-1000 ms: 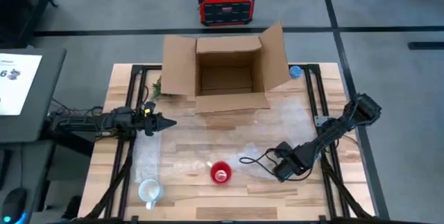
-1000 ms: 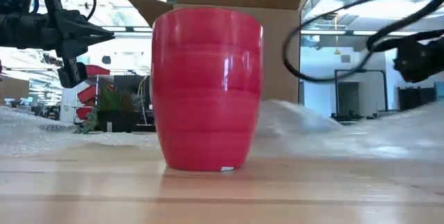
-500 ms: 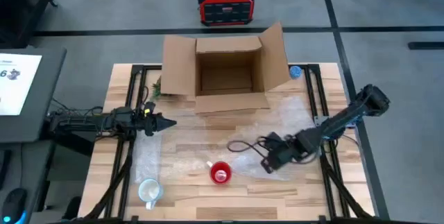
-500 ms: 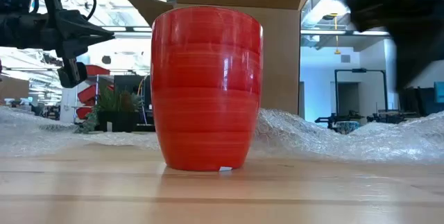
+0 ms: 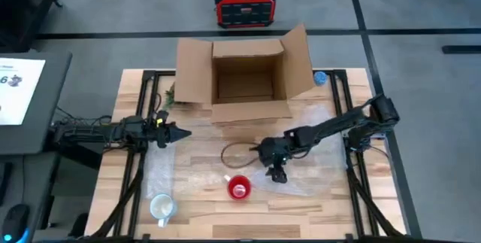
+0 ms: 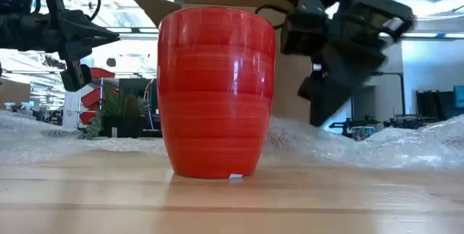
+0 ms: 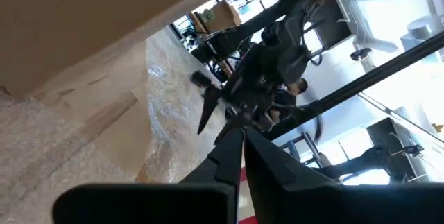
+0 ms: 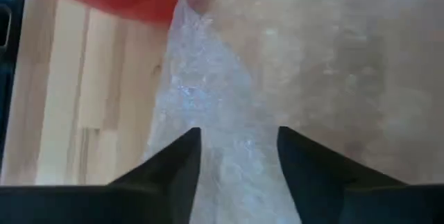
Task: Wrap mug
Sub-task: Wrap the red mug with bubble wrap
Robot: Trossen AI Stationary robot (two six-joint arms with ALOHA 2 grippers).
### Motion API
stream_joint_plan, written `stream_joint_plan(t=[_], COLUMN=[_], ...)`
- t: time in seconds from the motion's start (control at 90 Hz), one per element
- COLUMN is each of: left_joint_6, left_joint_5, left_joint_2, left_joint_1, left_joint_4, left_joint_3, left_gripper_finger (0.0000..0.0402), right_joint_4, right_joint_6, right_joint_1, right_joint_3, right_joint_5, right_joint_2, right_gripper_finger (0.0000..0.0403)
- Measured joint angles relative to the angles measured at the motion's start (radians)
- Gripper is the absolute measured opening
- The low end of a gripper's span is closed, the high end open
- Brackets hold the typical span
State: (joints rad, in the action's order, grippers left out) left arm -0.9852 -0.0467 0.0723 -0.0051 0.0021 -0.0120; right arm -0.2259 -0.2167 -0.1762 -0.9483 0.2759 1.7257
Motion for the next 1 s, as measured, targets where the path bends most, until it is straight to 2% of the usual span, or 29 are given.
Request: stream_joint_plan(t=[0.111,0.244,0.4,0.533,0.611,0.733,0.789,0.889,1.0], left_joint_6=[-0.003,-0.004,0.001,0.012,0.012,0.013,0.013,0.013,0.013], left_joint_5=[0.0,0.0,0.011,0.039,0.041,0.042,0.042,0.043,0.043], left_joint_2=[0.0,0.0,0.0,0.0,0.0,0.0,0.0,0.0,0.0], left_joint_1=[0.0,0.0,0.0,0.0,0.0,0.0,0.0,0.0,0.0], left_joint_4=[0.0,-0.001,-0.003,-0.005,-0.005,-0.005,-0.005,-0.005,-0.005], left_joint_3=[0.0,0.0,0.0,0.0,0.0,0.0,0.0,0.0,0.0], left_gripper_finger=[0.0,0.0,0.0,0.0,0.0,0.0,0.0,0.0,0.0], right_joint_4=[-0.006,-0.063,-0.089,-0.098,-0.159,-0.316,-0.356,-0.413,-0.364], right_joint_6=[0.039,0.021,-0.141,-0.232,-0.269,-0.333,-0.334,-0.298,-0.1], right_joint_1=[-0.026,-0.076,-0.184,-0.288,-0.299,-0.264,-0.231,-0.14,-0.049], right_joint_3=[-0.053,-0.099,-0.123,-0.158,-0.191,-0.223,-0.225,-0.227,-0.225], right_joint_5=[0.056,0.131,0.209,0.221,0.13,-0.171,-0.262,-0.28,-0.208], right_joint_2=[0.034,0.051,0.05,0.037,0.002,-0.062,-0.087,-0.097,-0.052], right_gripper_finger=[0.0194,0.0164,0.0119,0.0105,0.0104,0.0109,0.0119,0.0152,0.0201])
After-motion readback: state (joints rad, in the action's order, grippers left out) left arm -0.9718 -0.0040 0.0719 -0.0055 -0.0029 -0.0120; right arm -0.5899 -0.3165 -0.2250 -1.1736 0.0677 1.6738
